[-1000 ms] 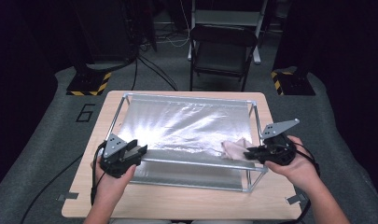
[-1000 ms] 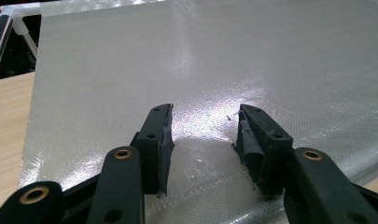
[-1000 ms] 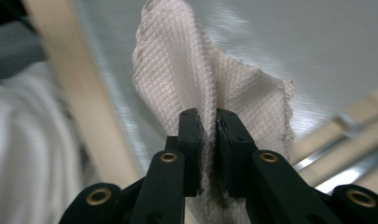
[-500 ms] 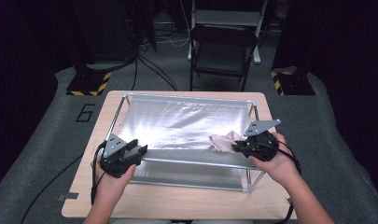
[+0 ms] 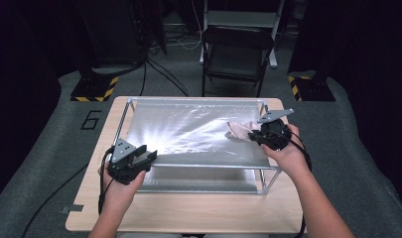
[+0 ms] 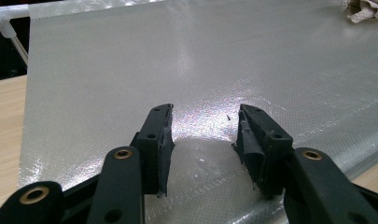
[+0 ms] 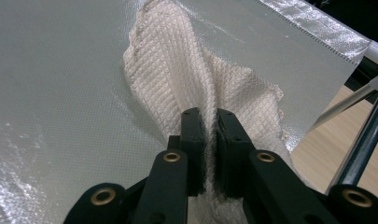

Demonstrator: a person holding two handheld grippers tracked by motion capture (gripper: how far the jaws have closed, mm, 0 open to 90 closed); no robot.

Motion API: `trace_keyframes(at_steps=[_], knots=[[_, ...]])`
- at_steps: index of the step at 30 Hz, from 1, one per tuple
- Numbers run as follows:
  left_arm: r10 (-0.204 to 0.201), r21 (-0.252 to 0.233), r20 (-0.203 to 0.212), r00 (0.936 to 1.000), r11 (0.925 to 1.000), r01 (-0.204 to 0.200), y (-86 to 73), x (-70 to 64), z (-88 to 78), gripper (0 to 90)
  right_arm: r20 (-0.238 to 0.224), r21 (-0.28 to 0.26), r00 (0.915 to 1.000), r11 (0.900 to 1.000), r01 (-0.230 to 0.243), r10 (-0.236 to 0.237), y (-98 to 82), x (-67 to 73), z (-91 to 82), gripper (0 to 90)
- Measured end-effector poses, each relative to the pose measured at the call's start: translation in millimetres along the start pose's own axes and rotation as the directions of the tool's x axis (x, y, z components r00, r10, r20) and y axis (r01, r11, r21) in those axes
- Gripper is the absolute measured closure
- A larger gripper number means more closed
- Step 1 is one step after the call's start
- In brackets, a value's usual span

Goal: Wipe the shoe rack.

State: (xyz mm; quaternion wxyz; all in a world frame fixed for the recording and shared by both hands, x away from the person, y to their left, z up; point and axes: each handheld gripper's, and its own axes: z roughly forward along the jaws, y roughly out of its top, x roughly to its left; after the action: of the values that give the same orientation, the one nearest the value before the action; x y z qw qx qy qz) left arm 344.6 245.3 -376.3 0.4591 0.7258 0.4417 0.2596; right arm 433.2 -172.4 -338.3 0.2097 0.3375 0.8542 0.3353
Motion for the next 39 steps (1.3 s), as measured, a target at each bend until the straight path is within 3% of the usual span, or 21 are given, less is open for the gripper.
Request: trace_keyframes(at_steps=[2,5,6,8,9,10,11,13,15,18,21,23,25,26,29,32,34,35,37,38,39], knots=[[0.002,-0.002,-0.002,1.0,1.0,-0.002,-0.5,-0.5,-0.4,55.1,-0.005,-0.001,0.9999,1.0,-0.01,0.01,1.9,2.2,-3.8,82.5],[0.0,-0.004,0.0,1.0,1.0,0.0,-1.0,-0.4,-0.6,55.1,-0.109,-0.023,0.9941,1.0,-0.008,0.005,2.6,16.3,-6.2,82.8],[0.0,-0.005,-0.002,1.0,1.0,0.0,-0.9,-0.6,-0.3,55.1,-0.134,-0.011,0.9904,0.999,0.032,-0.033,3.8,23.0,-6.7,82.9],[-0.001,0.001,0.002,1.0,1.0,0.001,-0.6,-0.1,-1.0,55.1,-0.13,-0.006,0.9884,0.997,0.079,-0.079,4.8,37.6,-9.1,83.3],[0.0,0.0,0.002,1.0,1.0,0.0,-0.6,-0.2,-1.1,55.1,-0.13,-0.002,0.987,0.995,0.095,-0.095,4.7,38.3,-11.0,83.6],[0.001,-0.001,0.001,1.0,1.0,-0.001,-0.7,-0.3,-1.0,55.1,-0.12,-0.006,0.9895,0.997,0.081,-0.081,4.3,39.3,-12.6,83.8],[0.001,-0.001,0.002,1.0,1.0,-0.001,-0.7,-0.2,-1.0,55.1,-0.098,0.002,0.9908,0.996,0.094,-0.094,3.2,36.6,-14.4,83.9],[0.0,-0.004,0.001,1.0,1.0,0.0,-0.6,0.1,-0.9,55.0,-0.047,0.009,0.9955,0.996,0.083,-0.083,-2.4,26.2,-19.8,84.1],[-0.001,-0.007,0.0,1.0,1.0,0.001,-0.6,0.2,-0.8,55.1,-0.007,-0.005,0.9995,1.0,0.03,-0.03,-9.6,17.1,-26.9,84.3],[-0.001,-0.008,0.001,1.0,1.0,0.001,-0.6,0.1,-1.1,55.0,0.043,-0.019,0.9989,1.0,-0.018,0.018,-22.9,-0.9,-44.7,84.6],[-0.001,-0.012,0.001,1.0,0.9999,0.001,-0.7,0.1,-1.3,55.0,0.082,-0.092,0.993,0.993,-0.077,0.085,-38.1,-16.6,-61.2,84.7],[0.001,-0.014,0.002,1.0,0.9999,-0.001,-1.0,0.1,-1.8,55.0,0.118,-0.122,0.9835,0.985,-0.123,0.138,-49.8,-24.2,-70.6,84.7],[0.003,-0.017,0.006,1.0,0.9999,-0.003,-1.4,0.7,-2.4,55.0,0.184,-0.124,0.9669,0.98,-0.156,0.177,-65.0,-29.0,-75.9,84.7],[0.004,-0.02,0.006,1.0,0.9998,-0.004,-1.8,0.9,-2.6,54.9,0.192,-0.121,0.961,0.977,-0.178,0.199,-76.7,-31.6,-75.4,84.7],[0.004,-0.026,0.007,1.0,0.9996,-0.004,-3.0,1.3,-3.3,54.9,0.182,-0.115,0.9378,0.954,-0.278,0.296,-105.7,-31.3,-64.6,84.6],[0.005,-0.031,0.005,1.0,0.9995,-0.005,-3.3,1.5,-3.1,54.8,0.202,-0.075,0.9117,0.934,-0.35,0.358,-137.7,-27.8,-41.4,84.6],[0.005,-0.032,0.006,1.0,0.9995,-0.005,-3.3,1.6,-3.0,54.8,0.203,-0.05,0.8886,0.911,-0.41,0.411,-158.5,-25.8,-22.5,84.6],[0.006,-0.033,0.005,1.0,0.9995,-0.005,-3.3,1.5,-3.1,54.8,0.192,-0.031,0.8725,0.891,-0.452,0.449,-172.7,-24.5,-8.7,84.5],[0.007,-0.034,0.007,1.0,0.9994,-0.007,-3.6,1.6,-3.4,54.7,0.172,-0.018,0.8644,0.879,-0.477,0.472,-184.5,-22.7,4.4,84.3],[0.008,-0.034,0.008,0.9999,0.9994,-0.007,-3.8,1.6,-3.6,54.7,0.163,-0.01,0.8525,0.865,-0.502,0.497,-191.6,-19.9,13.6,83.9],[0.008,-0.033,0.011,0.9999,0.9994,-0.007,-3.9,1.9,-4.0,54.6,0.163,-0.004,0.8484,0.86,-0.51,0.504,-196.5,-17.3,19.8,83.3]])
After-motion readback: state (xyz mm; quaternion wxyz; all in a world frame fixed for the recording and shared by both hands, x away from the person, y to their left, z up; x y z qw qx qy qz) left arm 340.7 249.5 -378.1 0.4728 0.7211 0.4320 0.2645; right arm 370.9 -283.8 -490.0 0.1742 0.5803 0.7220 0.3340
